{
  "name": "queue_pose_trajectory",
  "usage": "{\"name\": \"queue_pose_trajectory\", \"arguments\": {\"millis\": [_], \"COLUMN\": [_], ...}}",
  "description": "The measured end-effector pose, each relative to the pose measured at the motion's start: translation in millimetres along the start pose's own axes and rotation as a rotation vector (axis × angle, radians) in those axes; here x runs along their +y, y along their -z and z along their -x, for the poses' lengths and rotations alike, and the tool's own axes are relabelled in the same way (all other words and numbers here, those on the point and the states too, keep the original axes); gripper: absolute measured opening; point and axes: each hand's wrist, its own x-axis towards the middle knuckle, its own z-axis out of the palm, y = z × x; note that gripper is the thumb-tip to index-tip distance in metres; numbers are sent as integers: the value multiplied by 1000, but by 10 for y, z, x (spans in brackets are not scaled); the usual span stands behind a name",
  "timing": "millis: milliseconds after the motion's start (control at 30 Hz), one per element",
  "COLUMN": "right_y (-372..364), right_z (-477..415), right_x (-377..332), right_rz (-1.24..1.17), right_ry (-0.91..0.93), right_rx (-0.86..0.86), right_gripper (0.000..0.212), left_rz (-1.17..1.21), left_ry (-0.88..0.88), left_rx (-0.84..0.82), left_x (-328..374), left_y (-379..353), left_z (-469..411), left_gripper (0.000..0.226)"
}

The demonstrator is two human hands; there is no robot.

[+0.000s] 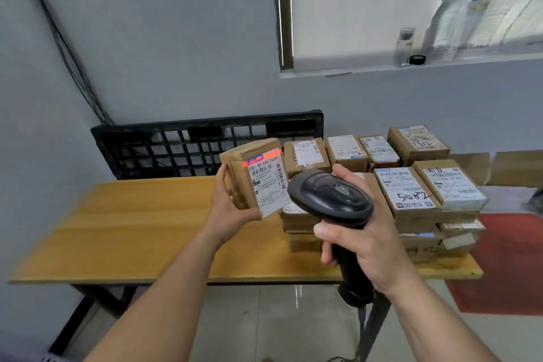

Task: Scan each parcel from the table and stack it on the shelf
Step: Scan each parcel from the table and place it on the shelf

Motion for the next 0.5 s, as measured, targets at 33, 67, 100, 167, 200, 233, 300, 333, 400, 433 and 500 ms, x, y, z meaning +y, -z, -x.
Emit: {"name": "queue_pose_trajectory", "arguments": {"millis": [33,67,100,167,200,233,300,333,400,433,500], "right_y": [-37,-73,-109,-182,-220,-259,-339,-379,-461,-506,-611], "right_z": [25,47,64,87,93,95,97,93,79,68,40], "right_x": [4,10,18,29,33,34,34,33,31,28,18], "right_rz": [-1,-6,-11,-16,-15,-13,-3,-1,8,15,30], "right_ry": [-7,-14,-19,-21,-21,-22,-23,-25,-25,-23,-13], "right_rx": [-11,-22,-34,-59,-72,-82,-93,-97,-110,-118,-133], "right_gripper": [89,90,90,89,89,89,88,89,90,90,90], "left_rz": [-3,-3,0,12,15,13,9,12,29,39,55], "left_ry": [5,6,10,2,-2,-4,-3,-4,-7,-8,-13], "left_rx": [9,16,20,34,44,54,70,81,94,97,107], "left_x": [-19,-37,-48,-68,-84,-92,-118,-135,-167,-179,-206], "left_y": [50,94,137,226,271,318,413,464,561,610,716], "left_z": [49,94,142,219,248,277,315,323,326,332,346], "left_gripper": [129,129,130,129,129,128,127,128,129,128,128]}}
